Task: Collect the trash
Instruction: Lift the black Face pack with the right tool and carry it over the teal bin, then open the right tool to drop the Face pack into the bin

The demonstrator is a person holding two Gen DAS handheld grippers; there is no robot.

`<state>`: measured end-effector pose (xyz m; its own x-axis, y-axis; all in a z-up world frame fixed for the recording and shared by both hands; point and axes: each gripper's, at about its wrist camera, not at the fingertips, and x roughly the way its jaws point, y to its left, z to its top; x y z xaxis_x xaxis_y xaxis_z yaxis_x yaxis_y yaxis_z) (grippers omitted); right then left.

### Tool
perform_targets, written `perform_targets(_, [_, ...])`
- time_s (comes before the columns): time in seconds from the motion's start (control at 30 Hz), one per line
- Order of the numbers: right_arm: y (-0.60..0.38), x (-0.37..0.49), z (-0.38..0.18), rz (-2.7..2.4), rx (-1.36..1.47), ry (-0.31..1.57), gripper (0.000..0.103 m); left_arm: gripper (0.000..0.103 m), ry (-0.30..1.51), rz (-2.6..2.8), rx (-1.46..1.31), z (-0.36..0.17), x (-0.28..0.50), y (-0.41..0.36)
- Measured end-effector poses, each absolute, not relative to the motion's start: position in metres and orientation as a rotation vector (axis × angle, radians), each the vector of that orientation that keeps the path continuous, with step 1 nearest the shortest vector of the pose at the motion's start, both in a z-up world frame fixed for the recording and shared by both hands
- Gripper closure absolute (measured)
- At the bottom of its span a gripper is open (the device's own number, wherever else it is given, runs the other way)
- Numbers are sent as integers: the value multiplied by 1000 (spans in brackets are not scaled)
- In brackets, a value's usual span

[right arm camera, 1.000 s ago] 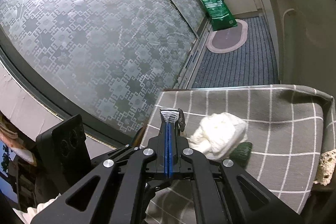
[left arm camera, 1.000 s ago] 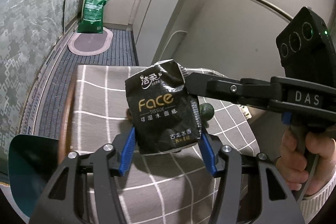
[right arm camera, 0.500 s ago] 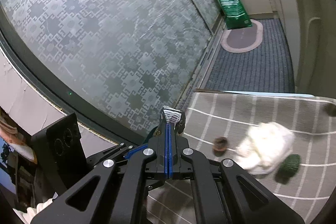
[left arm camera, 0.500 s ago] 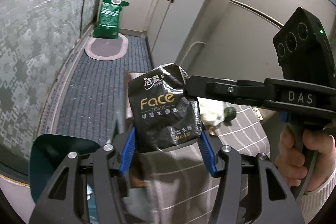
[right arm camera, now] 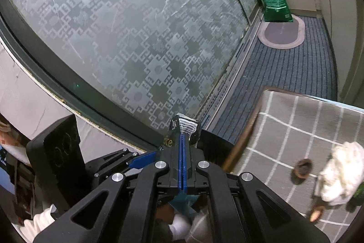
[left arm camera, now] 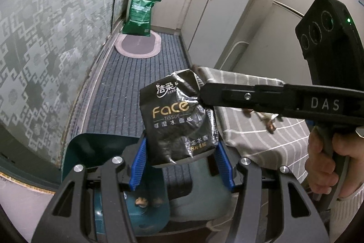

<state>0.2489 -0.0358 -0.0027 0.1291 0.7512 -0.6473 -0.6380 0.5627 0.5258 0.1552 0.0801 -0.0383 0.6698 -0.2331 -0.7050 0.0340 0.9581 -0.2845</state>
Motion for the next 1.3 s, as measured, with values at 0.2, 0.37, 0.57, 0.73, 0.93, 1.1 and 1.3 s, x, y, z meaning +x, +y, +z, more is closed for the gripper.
perform_targets(0.2, [-12, 244, -13, 1022, 89, 1059, 103, 45, 859, -130, -237, -47, 148, 97])
perform_targets(0.37, [7, 241, -23, 1030, 54, 1093, 103, 45, 886, -115, -222, -54, 144, 111])
perform_targets(0.57, [30, 235, -37, 1034, -1, 1135, 103, 45, 926, -95, -195, -64, 137, 126])
perform_targets(0.73, [49, 228, -48, 1034, -39, 1170, 101, 45, 972, -79, -189, -74, 133, 139])
perform_targets(0.93, [64, 222, -61, 1025, -95, 1204, 101, 45, 1030, -67, -177, -90, 127, 152])
perform_targets(1.1, [68, 227, -64, 1003, -87, 1210, 88, 47, 1091, -42, -166, -105, 123, 164])
perform_targets(1.3, [76, 227, -63, 1006, -86, 1201, 80, 55, 1099, -43, -159, -106, 118, 169])
